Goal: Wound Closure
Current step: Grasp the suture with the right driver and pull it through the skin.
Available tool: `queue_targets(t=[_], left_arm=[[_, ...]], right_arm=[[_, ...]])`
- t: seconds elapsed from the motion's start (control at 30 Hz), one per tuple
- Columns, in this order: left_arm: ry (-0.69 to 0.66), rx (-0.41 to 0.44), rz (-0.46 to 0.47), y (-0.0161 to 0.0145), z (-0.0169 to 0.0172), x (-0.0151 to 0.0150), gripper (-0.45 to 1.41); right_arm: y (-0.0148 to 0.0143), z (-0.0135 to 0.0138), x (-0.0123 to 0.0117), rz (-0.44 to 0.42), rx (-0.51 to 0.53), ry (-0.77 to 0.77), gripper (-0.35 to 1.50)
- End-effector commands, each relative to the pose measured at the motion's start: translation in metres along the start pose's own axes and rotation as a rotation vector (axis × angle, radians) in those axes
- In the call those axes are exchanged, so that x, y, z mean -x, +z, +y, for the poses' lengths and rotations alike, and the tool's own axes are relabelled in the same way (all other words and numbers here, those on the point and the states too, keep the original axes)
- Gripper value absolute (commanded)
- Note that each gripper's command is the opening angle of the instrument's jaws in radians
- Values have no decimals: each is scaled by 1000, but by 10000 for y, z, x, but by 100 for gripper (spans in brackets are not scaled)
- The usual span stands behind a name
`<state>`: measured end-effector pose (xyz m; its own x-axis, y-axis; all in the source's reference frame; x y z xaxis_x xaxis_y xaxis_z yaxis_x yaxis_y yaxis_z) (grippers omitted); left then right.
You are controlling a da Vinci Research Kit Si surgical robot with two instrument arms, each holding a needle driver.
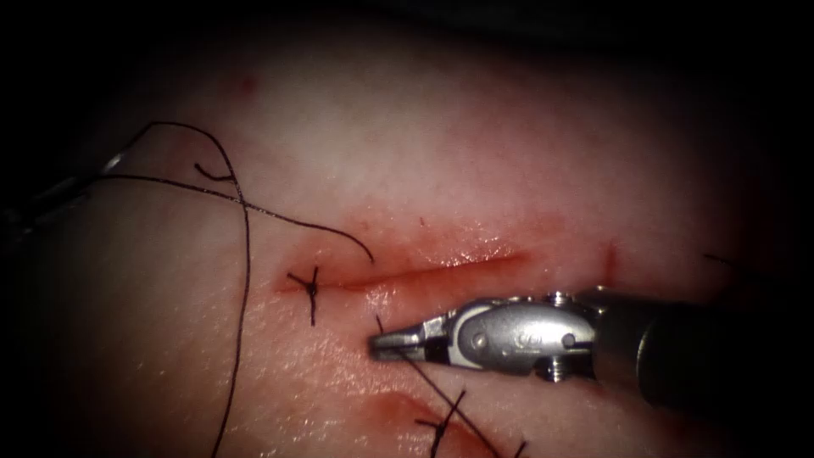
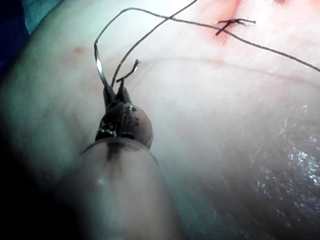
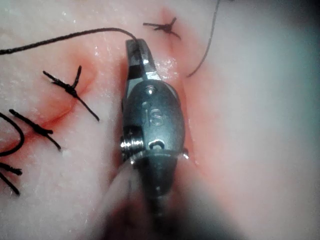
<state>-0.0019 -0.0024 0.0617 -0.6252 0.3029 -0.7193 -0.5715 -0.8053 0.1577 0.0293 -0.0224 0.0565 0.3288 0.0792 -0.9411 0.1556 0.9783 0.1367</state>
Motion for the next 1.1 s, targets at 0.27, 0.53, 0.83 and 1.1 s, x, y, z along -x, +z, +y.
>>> queue_targets(t=[0.27, 0.53, 0.83, 1.1], left_arm=[[1, -1, 2, 9, 1, 0, -45], [1, -1, 3, 10, 1, 0, -45], [1, -1, 3, 10, 1, 1, -45], [2, 1, 4, 9, -1, 2, -45]], right_arm=[[-9, -50, -32, -25, -94, -37, -35], [-30, -92, -50, -45, -133, -60, -35], [-43, -134, -77, -32, -218, -74, -35], [-44, -159, -96, -40, -283, -77, -35]])
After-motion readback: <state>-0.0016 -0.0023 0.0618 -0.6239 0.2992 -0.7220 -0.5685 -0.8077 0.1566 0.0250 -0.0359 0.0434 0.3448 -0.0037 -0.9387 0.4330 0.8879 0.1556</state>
